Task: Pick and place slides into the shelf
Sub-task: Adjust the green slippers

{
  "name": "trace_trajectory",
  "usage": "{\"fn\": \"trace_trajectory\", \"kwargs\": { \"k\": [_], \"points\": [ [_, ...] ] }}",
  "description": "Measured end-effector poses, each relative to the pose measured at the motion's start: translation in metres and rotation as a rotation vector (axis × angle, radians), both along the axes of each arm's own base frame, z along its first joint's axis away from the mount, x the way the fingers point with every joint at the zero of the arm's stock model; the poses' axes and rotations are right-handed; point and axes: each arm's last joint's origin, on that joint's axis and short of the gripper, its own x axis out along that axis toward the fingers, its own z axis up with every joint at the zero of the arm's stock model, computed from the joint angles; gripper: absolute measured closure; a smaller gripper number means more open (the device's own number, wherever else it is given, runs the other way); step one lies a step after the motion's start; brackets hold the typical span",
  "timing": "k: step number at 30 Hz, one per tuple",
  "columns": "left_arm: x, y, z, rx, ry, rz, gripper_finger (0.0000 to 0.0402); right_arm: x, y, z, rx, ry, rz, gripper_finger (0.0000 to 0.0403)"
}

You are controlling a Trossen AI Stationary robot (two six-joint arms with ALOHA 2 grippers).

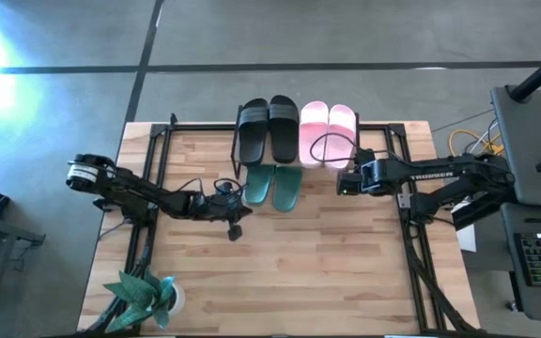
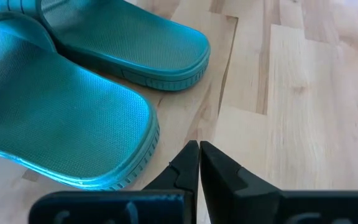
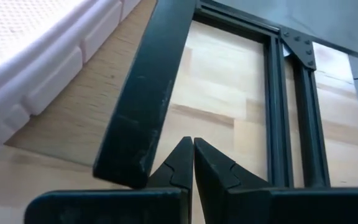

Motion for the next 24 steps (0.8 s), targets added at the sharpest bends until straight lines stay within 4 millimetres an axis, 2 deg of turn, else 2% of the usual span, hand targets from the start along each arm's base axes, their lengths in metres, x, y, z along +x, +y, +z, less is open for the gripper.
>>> {"fn": "trace_trajectory", "kwargs": {
  "k": [5,9,17,24],
  "points": [
    [0.0,0.0,0.0,0.0,0.0,0.0,0.0402,-0.001,-0.007,0.0,0.002,0.006,-0.021,0.0394],
    [0.0,0.0,0.0,-0.006,0.001,-0.009,0.0402,0.0,-0.003,-0.001,0.061,-0.005,-0.007,0.0394],
    [0.001,-0.001,-0.003,0.042,0.03,-0.086,0.0402,0.005,0.04,-0.003,0.18,-0.119,0.057,0.0394],
    [0.015,0.015,-0.017,0.11,0.078,-0.059,0.0402,0.034,0.086,-0.016,0.267,-0.361,0.145,0.0394]
  ]
}}
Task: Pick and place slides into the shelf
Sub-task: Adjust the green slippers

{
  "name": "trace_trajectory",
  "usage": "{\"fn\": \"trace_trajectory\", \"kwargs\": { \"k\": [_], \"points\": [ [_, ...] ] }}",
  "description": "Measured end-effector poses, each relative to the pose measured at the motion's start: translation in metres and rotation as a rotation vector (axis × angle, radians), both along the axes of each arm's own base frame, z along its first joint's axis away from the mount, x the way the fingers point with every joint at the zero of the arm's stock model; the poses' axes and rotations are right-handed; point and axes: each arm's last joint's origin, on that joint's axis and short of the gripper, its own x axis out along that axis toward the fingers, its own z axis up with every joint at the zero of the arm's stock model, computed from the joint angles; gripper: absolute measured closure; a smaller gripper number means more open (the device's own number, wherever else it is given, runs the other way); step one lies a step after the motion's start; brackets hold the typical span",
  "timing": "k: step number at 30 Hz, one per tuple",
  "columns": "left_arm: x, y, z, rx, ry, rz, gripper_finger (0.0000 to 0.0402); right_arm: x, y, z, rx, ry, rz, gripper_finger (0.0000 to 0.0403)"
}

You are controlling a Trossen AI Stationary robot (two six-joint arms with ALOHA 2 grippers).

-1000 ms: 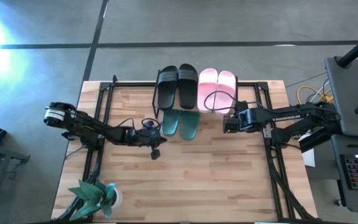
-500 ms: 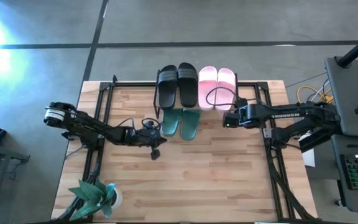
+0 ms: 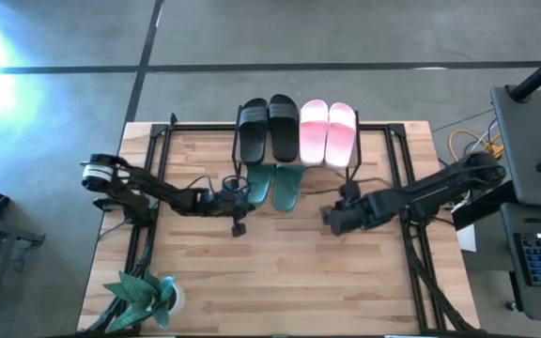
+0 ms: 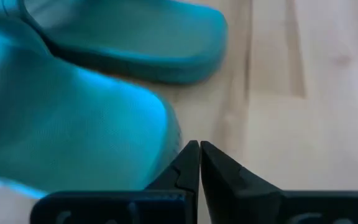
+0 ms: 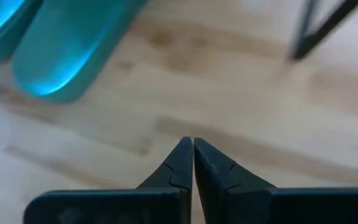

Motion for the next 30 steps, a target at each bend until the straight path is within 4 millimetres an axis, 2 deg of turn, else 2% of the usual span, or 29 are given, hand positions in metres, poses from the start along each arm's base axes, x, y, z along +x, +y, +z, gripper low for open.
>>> {"fn": "trace_trajectory", "kwargs": {
  "k": [9,15,19,21,25,30],
  "points": [
    [0.031,0.015,0.001,0.158,0.016,0.012,0.0402,0.055,0.041,-0.051,0.052,-0.154,0.124,0.0394],
    [0.038,0.023,-0.001,0.244,0.053,0.071,0.0402,0.105,0.057,-0.065,0.01,-0.108,0.245,0.0394],
    [0.03,0.021,0.003,0.251,0.107,0.068,0.0402,0.128,0.055,-0.066,-0.058,-0.035,0.229,0.0394],
    [0.026,0.015,0.012,0.231,0.098,0.059,0.0402,0.136,0.051,-0.067,-0.076,-0.008,0.231,0.0394],
    [0.015,-0.006,0.031,0.177,0.077,-0.007,0.0402,0.15,0.04,-0.068,-0.048,-0.001,0.305,0.0394],
    [-0.004,-0.035,0.052,0.181,0.081,-0.118,0.0402,0.153,0.015,-0.074,-0.063,0.009,0.263,0.0394]
  ]
}}
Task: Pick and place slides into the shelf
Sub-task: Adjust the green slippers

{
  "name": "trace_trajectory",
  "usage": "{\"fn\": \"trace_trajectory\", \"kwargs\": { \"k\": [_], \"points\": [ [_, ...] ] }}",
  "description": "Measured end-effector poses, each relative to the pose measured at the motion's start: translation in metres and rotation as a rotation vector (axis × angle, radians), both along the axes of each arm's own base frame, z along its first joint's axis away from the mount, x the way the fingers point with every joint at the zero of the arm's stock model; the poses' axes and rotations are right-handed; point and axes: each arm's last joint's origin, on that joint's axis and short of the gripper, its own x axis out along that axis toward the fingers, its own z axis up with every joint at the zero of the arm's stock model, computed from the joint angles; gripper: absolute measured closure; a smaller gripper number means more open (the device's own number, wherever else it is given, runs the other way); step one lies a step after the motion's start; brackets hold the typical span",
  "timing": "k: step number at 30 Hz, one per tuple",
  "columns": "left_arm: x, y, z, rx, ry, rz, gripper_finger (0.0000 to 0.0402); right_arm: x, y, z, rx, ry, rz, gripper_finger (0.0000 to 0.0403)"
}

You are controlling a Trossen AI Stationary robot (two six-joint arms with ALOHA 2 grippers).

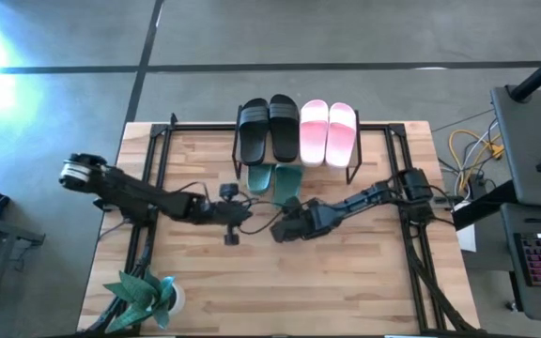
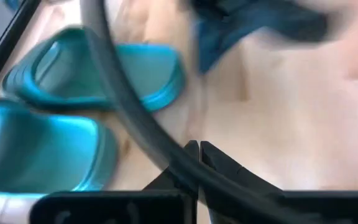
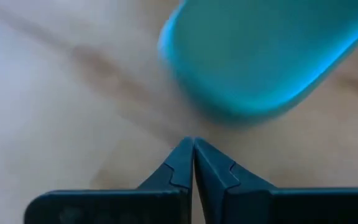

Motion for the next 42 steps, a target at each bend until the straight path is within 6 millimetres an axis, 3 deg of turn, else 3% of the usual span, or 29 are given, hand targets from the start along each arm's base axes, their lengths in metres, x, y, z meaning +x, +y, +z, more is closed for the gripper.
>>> {"fn": "trace_trajectory", "kwargs": {
  "k": [7,11,15,22,27,31,37,42],
  "points": [
    [-0.017,-0.024,0.015,-0.055,-0.032,-0.019,0.0402,0.006,-0.048,0.001,-0.066,0.047,-0.002,0.0394],
    [-0.017,-0.024,0.012,-0.032,-0.031,0.009,0.0402,0.006,-0.074,0.004,-0.089,0.06,-0.037,0.0394],
    [-0.013,-0.019,0.002,0.01,-0.007,0.063,0.0402,0.007,-0.08,0.006,-0.073,0.067,-0.014,0.0394],
    [0.008,0.007,-0.024,0.013,-0.016,0.169,0.0402,0.008,-0.041,0.024,-0.068,0.006,0.033,0.0394],
    [0.024,0.026,-0.039,0.033,-0.058,0.179,0.0402,-0.014,-0.013,0.043,-0.108,0.043,-0.018,0.0394],
    [0.029,0.04,-0.052,0.041,-0.044,0.225,0.0402,-0.028,0.005,0.046,-0.103,0.095,-0.028,0.0394],
    [0.035,0.057,-0.063,0.039,-0.022,0.274,0.0402,-0.036,0.019,0.043,-0.094,0.076,-0.074,0.0394],
    [0.045,0.067,-0.057,0.056,-0.105,0.278,0.0402,-0.037,0.025,0.043,-0.092,0.07,-0.073,0.0394]
  ]
}}
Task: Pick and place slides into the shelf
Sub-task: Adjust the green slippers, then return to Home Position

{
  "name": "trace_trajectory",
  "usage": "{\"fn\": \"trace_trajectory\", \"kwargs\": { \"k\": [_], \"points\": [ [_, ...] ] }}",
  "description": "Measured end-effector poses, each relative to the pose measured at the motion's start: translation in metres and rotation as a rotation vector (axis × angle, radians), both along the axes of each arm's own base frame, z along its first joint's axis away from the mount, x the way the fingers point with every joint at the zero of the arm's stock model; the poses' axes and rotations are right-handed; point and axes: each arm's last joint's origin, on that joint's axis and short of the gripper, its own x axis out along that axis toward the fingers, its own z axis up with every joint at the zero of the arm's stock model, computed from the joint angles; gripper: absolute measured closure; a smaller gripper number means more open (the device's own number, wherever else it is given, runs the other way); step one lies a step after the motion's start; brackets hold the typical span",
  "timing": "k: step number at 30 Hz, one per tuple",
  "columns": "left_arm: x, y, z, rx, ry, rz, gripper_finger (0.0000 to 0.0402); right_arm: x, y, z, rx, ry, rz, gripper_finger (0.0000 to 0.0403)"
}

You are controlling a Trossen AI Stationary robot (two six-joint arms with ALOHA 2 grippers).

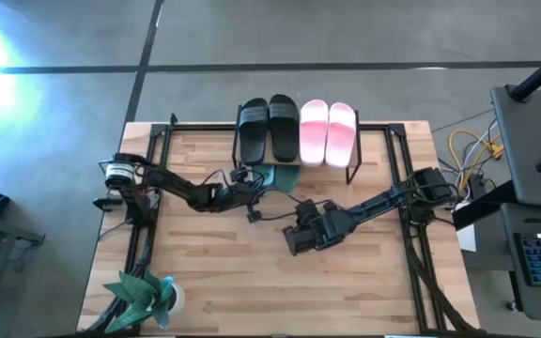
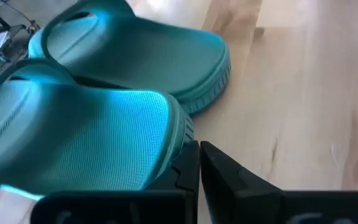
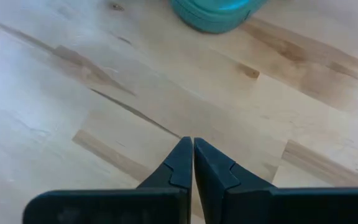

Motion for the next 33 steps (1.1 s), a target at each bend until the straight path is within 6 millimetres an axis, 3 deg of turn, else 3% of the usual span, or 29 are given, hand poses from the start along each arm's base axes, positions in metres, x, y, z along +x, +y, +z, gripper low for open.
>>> {"fn": "trace_trajectory", "kwargs": {
  "k": [6,11,14,17,20,22,27,33],
  "points": [
    [-0.002,-0.007,0.011,-0.027,0.01,-0.014,0.0402,0.0,0.004,0.001,0.006,0.001,0.012,0.0394],
    [-0.024,-0.05,0.04,-0.261,0.032,-0.233,0.0402,-0.001,0.02,0.02,0.055,-0.054,0.114,0.0394],
    [-0.041,-0.081,0.079,-0.502,-0.086,-0.492,0.0402,0.003,0.031,0.048,0.17,-0.137,0.362,0.0394],
    [-0.063,-0.096,0.133,-0.562,-0.367,-0.717,0.0402,-0.004,0.02,0.088,0.241,-0.215,0.603,0.0395],
    [-0.085,-0.079,0.159,-0.521,-0.515,-0.67,0.0402,-0.031,-0.002,0.118,0.189,-0.25,0.619,0.0395],
    [-0.098,-0.063,0.156,-0.54,-0.543,-0.59,0.0402,-0.058,-0.014,0.122,0.16,-0.224,0.577,0.0394],
    [-0.133,-0.043,0.134,-0.64,-0.574,-0.55,0.0402,-0.134,-0.036,0.106,0.212,-0.251,0.466,0.0394],
    [-0.163,-0.033,0.119,-0.718,-0.703,-0.384,0.0402,-0.187,-0.059,0.093,0.17,-0.485,0.43,0.0394]
  ]
}}
